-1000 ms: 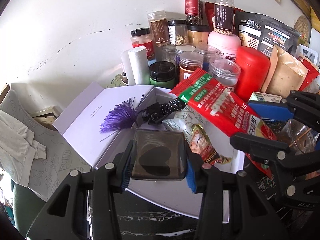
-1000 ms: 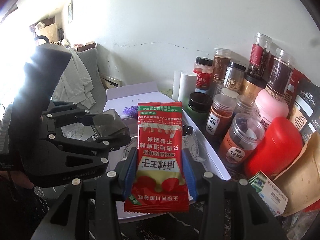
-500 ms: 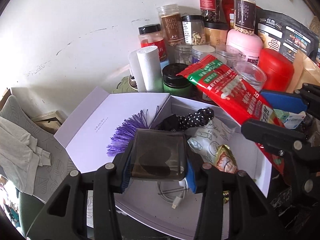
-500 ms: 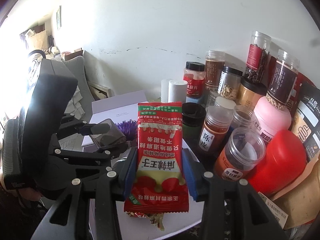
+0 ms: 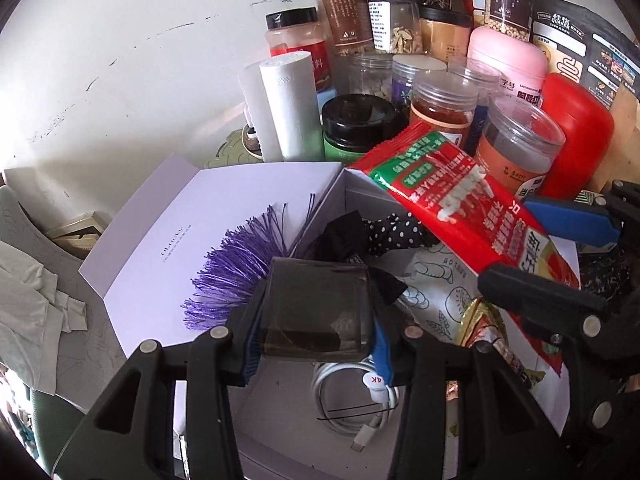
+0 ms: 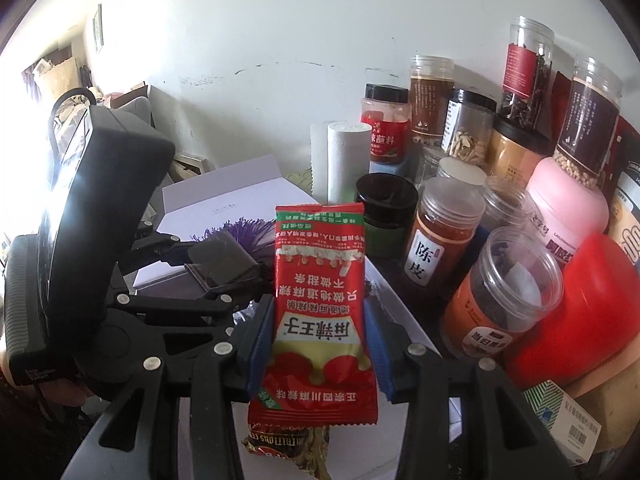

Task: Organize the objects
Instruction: 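Open both tools to release the black case and red packet in the box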

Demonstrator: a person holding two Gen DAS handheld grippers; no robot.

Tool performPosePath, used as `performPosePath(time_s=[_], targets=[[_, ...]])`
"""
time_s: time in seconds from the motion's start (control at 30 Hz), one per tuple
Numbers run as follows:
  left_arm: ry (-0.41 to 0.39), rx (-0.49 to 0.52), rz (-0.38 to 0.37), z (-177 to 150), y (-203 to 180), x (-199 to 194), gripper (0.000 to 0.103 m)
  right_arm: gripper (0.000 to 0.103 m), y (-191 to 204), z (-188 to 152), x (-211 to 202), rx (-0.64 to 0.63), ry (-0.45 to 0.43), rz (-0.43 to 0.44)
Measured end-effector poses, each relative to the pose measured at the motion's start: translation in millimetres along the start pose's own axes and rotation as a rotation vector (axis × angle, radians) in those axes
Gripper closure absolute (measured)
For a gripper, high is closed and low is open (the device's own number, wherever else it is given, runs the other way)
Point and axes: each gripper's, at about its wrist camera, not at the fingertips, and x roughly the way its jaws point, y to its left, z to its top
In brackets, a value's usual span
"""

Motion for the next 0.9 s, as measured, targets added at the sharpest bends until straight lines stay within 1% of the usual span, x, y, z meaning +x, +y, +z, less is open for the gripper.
performPosePath(time_s=[0.07,0.27,0.37,0.5,0.6,0.9], targets=[[0.012,0.001,0.003,-1.6,0.0,5.9,0.061,0.059,-2.3,-1.9,6.5,0.007,0.017,-0.005],[0.004,0.020,0.017,-2.9,-5.1,7.4,0.061,0.059,-7.4,-6.5,22.6,0.014,0.054,-0.027],[0.021,0.025,0.020,-3.9,-7.7,11.3,0.061,0.059,-9.2,-8.3,29.8,0.017,0.076,-0.040],[0.037,0.012,0.007,-5.1,-6.1,16.0,0.060,0.059,-11.9,-10.6,37.7,0.024,0.109,-0.036],[0.043,0.006,-0.003,-5.0,-5.2,18.2,0.060,0.058,-12.4,-12.8,46.3,0.026,0.139,-0.052],[0.043,-0.008,-0.017,-4.3,-3.4,19.1,0.061,0.056,-8.4,-13.2,48.5,0.027,0.147,-0.054]])
